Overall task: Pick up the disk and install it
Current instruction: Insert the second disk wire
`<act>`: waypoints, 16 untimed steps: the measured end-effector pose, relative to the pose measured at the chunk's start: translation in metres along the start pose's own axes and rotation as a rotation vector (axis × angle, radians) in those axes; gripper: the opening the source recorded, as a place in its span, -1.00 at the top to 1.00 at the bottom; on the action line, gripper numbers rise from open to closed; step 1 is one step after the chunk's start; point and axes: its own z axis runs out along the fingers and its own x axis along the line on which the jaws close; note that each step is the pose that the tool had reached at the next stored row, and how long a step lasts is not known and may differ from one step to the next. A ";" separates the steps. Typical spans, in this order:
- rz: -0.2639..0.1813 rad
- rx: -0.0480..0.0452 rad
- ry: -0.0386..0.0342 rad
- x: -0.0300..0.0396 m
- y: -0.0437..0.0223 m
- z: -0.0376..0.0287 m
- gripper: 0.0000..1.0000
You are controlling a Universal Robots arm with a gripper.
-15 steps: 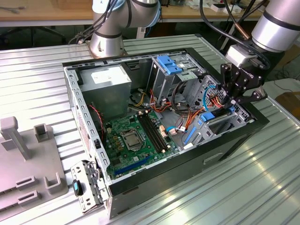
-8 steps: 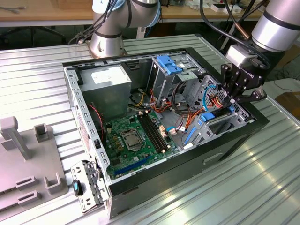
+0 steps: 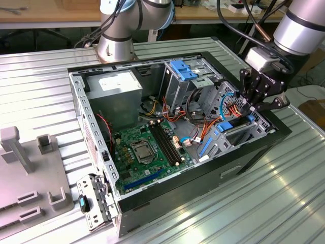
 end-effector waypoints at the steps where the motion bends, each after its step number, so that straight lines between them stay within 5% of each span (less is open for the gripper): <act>1: 0.000 0.0000 -0.0001 0.0001 0.0000 -0.0006 0.79; 11: 0.000 0.0000 -0.0003 0.0005 -0.0003 -0.0142 0.79; 16: 0.000 0.0000 -0.0007 0.0011 -0.0009 -0.0359 0.79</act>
